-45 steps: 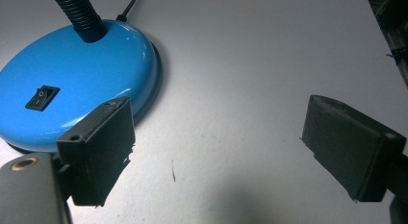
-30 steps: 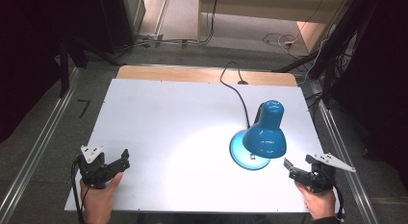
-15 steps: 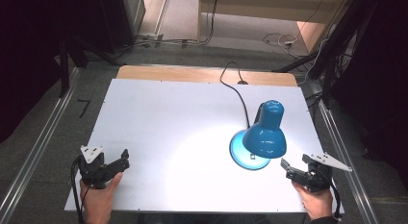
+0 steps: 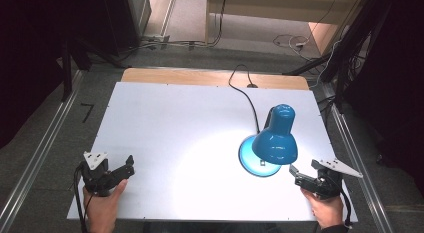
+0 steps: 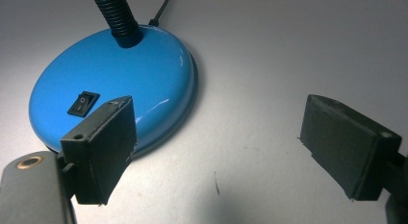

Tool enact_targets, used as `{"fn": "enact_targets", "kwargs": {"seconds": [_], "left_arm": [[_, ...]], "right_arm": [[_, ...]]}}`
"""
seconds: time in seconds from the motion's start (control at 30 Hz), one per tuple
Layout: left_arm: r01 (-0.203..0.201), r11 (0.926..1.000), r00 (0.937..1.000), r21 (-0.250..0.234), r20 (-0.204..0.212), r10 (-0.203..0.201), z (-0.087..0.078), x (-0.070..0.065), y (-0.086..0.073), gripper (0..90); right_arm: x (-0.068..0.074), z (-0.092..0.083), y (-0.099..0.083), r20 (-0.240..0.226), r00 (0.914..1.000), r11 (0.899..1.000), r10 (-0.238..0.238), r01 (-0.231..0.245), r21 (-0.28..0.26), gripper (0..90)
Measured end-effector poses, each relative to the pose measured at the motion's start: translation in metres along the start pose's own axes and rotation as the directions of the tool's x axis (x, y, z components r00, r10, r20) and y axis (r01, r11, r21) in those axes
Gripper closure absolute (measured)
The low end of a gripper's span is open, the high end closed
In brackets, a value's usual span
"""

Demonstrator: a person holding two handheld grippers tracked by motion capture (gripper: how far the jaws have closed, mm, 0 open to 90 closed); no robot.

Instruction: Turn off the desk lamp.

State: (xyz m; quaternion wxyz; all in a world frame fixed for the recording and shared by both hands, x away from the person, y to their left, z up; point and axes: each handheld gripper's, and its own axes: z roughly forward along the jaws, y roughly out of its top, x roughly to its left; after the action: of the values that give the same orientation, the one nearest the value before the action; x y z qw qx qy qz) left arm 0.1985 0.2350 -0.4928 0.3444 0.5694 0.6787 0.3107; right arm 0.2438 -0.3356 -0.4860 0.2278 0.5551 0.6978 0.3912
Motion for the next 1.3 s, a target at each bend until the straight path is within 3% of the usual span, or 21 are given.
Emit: {"fn": "enact_targets", "kwargs": {"seconds": [0.27,1.3], "left_arm": [[0.006,1.0000,1.0000,-0.006,-0.002,-0.006,0.000,0.001,0.000,11.9],[0.009,1.0000,1.0000,0.000,0.001,-0.009,0.000,0.001,0.000,11.9]], "right_arm": [[0.006,0.003,0.001,-0.014,0.9997,1.000,-0.018,0.019,0.002,11.2],[0.018,0.006,0.004,-0.030,0.9995,1.000,-0.002,0.002,-0.013,13.4]]}}
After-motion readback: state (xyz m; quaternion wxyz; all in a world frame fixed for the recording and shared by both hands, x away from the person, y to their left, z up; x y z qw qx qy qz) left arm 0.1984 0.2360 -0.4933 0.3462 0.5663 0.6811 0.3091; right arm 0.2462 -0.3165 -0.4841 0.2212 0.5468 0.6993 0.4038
